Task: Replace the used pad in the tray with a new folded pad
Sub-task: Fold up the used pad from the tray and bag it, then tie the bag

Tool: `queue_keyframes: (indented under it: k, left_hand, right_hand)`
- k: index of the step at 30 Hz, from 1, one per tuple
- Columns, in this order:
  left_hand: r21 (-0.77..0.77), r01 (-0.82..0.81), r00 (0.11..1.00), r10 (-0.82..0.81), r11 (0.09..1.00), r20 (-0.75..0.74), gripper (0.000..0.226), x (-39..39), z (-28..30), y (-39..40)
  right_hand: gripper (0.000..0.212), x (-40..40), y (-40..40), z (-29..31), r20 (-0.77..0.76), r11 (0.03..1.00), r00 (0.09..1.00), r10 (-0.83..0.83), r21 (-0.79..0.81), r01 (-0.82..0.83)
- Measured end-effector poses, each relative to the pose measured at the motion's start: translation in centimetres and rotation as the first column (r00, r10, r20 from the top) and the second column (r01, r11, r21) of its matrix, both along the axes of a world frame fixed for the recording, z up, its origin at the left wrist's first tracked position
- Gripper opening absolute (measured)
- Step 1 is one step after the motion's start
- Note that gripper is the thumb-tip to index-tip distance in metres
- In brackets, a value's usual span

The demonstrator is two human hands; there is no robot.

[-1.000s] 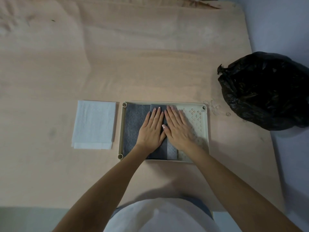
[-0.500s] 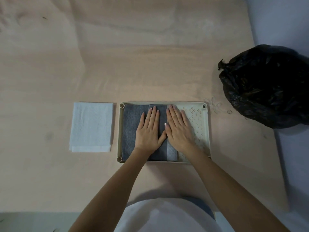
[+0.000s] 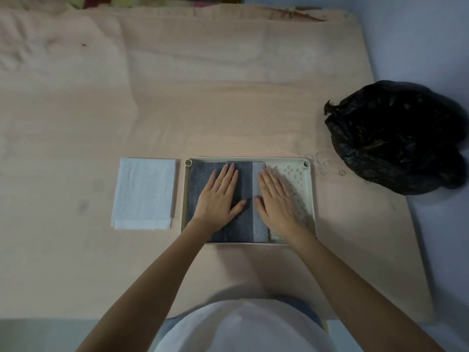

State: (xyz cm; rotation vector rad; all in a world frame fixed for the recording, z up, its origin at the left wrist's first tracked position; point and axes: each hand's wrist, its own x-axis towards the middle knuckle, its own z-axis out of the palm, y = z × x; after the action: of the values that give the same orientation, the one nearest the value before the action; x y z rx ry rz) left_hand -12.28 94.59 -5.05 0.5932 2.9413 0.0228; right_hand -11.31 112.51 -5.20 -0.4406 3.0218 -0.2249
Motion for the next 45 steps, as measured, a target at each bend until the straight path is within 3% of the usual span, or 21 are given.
queue_keyframes:
  k: [4, 9, 18, 21, 24, 27, 34, 41, 45]
  left_hand:
    - [-0.048, 0.123, 0.992, -0.122, 0.991, 0.027, 0.077, -0.9, -0.2, -0.1]
    - [-0.030, -0.005, 0.999, 0.006, 1.000, 0.033, 0.075, -0.6, -0.7, -0.7]
    - [-0.136, 0.045, 0.999, -0.044, 0.990, 0.011, 0.061, -0.2, 0.5, -1.6]
    - [-0.104, 0.202, 0.979, -0.203, 0.974, 0.008, 0.061, 2.6, 1.0, -1.5]
    - [-0.079, 0.213, 0.975, -0.206, 0.974, 0.087, 0.065, 5.2, 0.6, -0.5]
    - [-0.076, 0.168, 0.978, -0.157, 0.983, 0.134, 0.067, 5.1, 0.2, -0.4]
    - [-0.187, 0.302, 0.950, -0.278, 0.935, 0.141, 0.072, 3.8, 0.4, -2.0]
    - [-0.231, 0.319, 0.943, -0.285, 0.919, 0.170, 0.072, 3.8, 1.2, -2.7]
    - [-0.112, 0.391, 0.913, -0.368, 0.914, 0.178, 0.068, 4.4, 2.1, -2.8]
  right_hand:
    - [0.060, -0.4, -0.8, -0.4, 0.067, 0.975, 0.987, 0.143, 0.159, -0.153]
    - [0.062, -0.7, -0.3, -1.2, 0.096, 0.950, 0.988, 0.119, 0.279, -0.141]
    - [0.064, -0.2, 1.9, -0.4, 0.148, 0.959, 0.981, 0.126, 0.236, -0.159]
    - [0.064, 1.2, 2.9, 0.3, 0.132, 0.933, 0.951, 0.281, 0.193, -0.303]
    - [0.064, 3.0, 2.3, 0.3, 0.167, 0.886, 0.902, 0.399, 0.184, -0.426]
    - [0.066, 3.6, 1.9, -0.2, 0.223, 0.893, 0.911, 0.348, 0.218, -0.394]
    - [0.072, 1.8, 3.1, 0.5, 0.326, 0.859, 0.862, 0.389, 0.208, -0.467]
    - [0.072, 1.8, 4.2, 1.4, 0.375, 0.846, 0.848, 0.375, 0.236, -0.478]
    - [0.057, 2.6, 4.9, 2.3, 0.339, 0.854, 0.826, 0.451, 0.103, -0.509]
